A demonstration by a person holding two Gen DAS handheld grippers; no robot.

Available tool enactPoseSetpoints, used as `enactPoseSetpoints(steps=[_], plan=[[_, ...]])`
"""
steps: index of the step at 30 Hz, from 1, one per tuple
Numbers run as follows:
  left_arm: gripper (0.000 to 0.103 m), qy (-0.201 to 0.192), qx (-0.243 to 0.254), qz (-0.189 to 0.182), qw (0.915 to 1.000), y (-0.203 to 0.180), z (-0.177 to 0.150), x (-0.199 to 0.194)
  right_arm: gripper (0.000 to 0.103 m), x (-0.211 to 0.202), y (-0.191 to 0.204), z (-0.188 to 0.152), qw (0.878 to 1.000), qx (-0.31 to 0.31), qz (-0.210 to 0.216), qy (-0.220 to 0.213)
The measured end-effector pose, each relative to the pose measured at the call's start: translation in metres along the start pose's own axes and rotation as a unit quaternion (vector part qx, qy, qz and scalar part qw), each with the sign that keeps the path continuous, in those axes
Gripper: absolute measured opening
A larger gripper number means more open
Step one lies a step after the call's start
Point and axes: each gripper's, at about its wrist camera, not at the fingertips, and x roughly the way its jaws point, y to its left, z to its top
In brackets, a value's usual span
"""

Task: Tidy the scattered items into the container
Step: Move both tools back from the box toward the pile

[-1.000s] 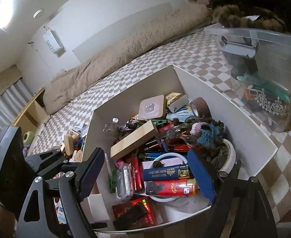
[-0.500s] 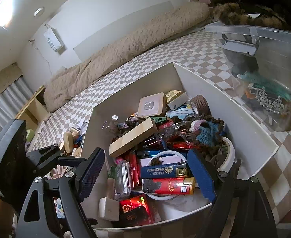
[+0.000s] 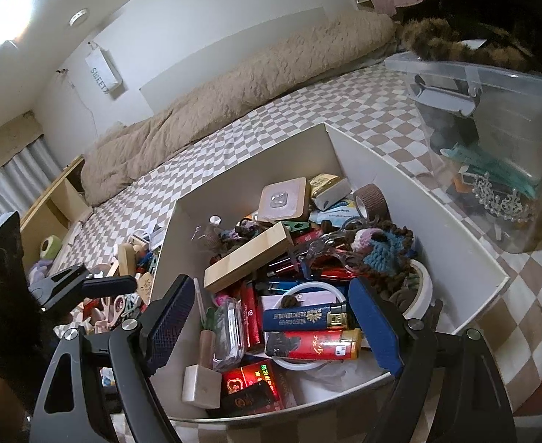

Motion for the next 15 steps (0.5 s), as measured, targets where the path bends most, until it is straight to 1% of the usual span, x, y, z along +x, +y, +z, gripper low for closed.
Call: enactPoseSetpoints(steps=[2, 5, 6, 7, 8, 15], plan=[[0.102, -0.009, -0.019, 0.007, 0.9998, 0.004, -0.002, -0.004, 0.085, -0.002, 0.001, 0.000, 1.000, -0.004, -0.006, -0.003], [0.102, -0.022, -0.037, 0.027, 0.9987, 0.010, -0.005, -0.009, 0.086, -0.005, 0.001, 0.001, 1.000, -0.007, -0.013, -0.010], [0.102, -0.025, -0.044, 0.032, 0.9982, 0.012, -0.006, -0.011, 0.087, -0.006, 0.002, 0.001, 1.000, -0.009, -0.014, -0.013], [0.102, -0.029, -0.051, 0.036, 0.9976, 0.015, -0.008, -0.012, 0.091, -0.007, 0.002, 0.001, 1.000, -0.012, -0.017, -0.016], [0.102, -0.032, -0.057, 0.039, 0.9971, 0.017, -0.008, -0.013, 0.103, -0.008, 0.003, 0.001, 0.999, -0.016, -0.021, -0.018], [0.103, -0.053, -0.111, 0.065, 0.9903, 0.035, -0.018, -0.023, 0.103, -0.012, 0.010, -0.002, 0.997, -0.052, -0.052, -0.027]])
